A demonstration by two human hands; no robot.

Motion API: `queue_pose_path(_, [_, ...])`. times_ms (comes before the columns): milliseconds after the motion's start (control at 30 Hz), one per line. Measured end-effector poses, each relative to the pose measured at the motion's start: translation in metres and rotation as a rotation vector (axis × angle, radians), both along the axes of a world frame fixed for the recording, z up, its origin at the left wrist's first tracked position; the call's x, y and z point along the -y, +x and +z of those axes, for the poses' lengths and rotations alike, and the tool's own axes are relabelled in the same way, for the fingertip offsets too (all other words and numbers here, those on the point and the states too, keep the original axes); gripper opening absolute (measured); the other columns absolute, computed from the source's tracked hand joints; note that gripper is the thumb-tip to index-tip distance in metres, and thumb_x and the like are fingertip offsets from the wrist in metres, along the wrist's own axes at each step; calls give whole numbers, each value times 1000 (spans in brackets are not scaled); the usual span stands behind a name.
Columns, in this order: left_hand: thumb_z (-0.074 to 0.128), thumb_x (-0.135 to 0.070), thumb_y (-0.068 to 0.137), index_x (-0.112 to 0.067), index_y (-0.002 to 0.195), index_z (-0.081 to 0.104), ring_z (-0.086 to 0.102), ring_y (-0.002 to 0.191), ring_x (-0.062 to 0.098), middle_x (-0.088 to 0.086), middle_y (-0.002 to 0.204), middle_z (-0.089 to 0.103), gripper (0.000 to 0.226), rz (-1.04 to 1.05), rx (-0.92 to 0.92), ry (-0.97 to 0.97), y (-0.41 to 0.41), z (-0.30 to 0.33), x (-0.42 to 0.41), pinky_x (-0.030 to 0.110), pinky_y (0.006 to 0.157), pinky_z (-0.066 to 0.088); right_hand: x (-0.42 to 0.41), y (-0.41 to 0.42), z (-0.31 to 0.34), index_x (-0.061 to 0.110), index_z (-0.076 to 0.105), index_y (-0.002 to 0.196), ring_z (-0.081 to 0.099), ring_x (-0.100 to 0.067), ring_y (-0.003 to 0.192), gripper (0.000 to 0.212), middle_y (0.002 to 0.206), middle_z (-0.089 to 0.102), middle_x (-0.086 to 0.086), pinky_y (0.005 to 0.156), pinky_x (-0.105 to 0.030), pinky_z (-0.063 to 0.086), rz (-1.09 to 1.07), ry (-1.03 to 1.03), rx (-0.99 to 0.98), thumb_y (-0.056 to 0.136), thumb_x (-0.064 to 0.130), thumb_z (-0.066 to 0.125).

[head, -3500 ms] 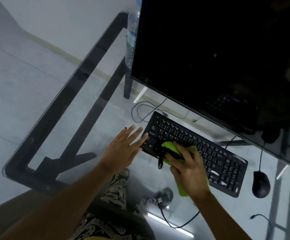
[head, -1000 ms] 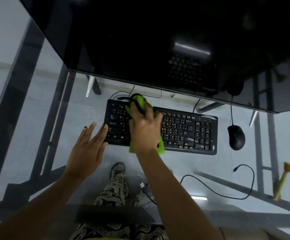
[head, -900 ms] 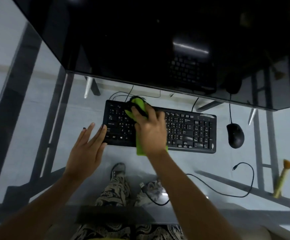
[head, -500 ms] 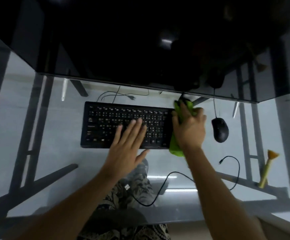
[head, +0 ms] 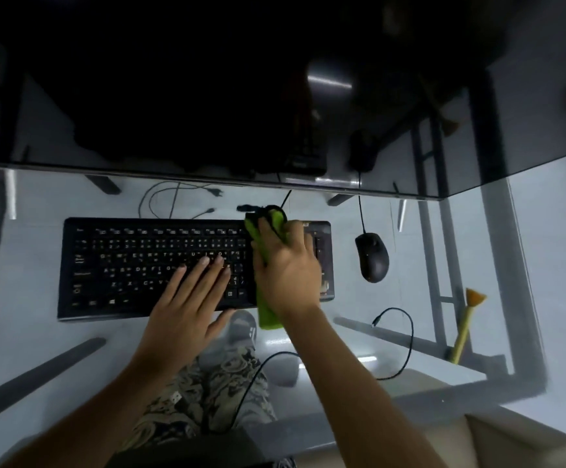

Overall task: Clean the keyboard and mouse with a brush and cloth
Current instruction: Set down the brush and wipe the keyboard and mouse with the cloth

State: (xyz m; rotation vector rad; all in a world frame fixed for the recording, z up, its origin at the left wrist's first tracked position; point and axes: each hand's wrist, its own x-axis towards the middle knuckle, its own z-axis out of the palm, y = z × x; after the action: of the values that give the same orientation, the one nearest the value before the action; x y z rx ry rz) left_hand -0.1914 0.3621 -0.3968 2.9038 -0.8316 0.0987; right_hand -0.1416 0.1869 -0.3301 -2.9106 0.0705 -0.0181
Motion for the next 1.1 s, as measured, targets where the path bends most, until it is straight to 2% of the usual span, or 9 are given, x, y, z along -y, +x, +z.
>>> queue_pose_path(33, [30,-48,99,-4,140,44,38,136,31,15,148,39,62,-2,-1,-5,0,0,0,48,112,27,8,3,2,26,55,129,58,-31,92,41,113,55,-13,63,-41,57,5,22,-19,88,30,59])
queue_pose_path(200, [29,-48,100,-4,140,43,40,135,30,15,147,41,61,9,18,-17,1,1,1,46,112,28,67,8,3,24,55,131,60,-33,90,43,111,53,-14,67,-39,57,-234,54,1,89,27,59])
queue_pose_path(333, [27,-48,100,-4,141,42,38,136,30,15,148,39,61,17,16,-18,1,0,1,47,111,29,61,-4,3,20,58,128,59,-35,89,42,112,53,-15,61,-41,57,-86,25,-54,87,28,61])
queue_pose_path(500, [34,-47,98,-4,142,40,36,137,30,16,148,38,62,10,29,-3,0,-3,0,47,111,29,90,28,13,26,50,135,58,-36,98,44,120,48,-15,72,-43,54,-126,-39,-134,92,30,54])
queue_pose_path(567, [34,-48,97,-4,142,40,35,138,30,16,149,37,63,10,29,-2,0,-2,0,47,111,29,93,5,13,25,53,133,58,-36,98,42,120,49,-14,74,-43,56,-123,-14,-134,92,30,55])
queue_pose_path(700, [33,-47,98,-4,142,40,35,138,30,15,149,37,62,17,47,-19,0,-3,1,47,112,29,101,-63,10,22,59,126,64,-33,81,37,113,51,-10,62,-40,58,-164,89,-158,90,29,59])
queue_pose_path(933, [32,-46,100,-4,140,42,38,136,31,15,147,40,60,13,82,-39,0,-2,3,47,110,31,105,16,5,27,55,132,60,-33,93,41,117,51,-11,74,-39,53,-124,2,-85,92,33,55])
queue_pose_path(1000, [34,-46,99,-4,140,43,39,135,31,15,146,42,59,14,87,-35,0,-2,2,47,110,31,108,-13,4,25,56,130,60,-35,90,39,115,51,-13,69,-42,56,-103,26,-102,91,30,57])
queue_pose_path(1100, [36,-46,99,-4,140,43,40,135,31,15,146,43,59,15,111,-14,0,-3,2,46,110,31,108,-90,8,19,60,118,63,-31,74,30,107,52,-10,52,-36,56,-74,67,-158,89,27,58])
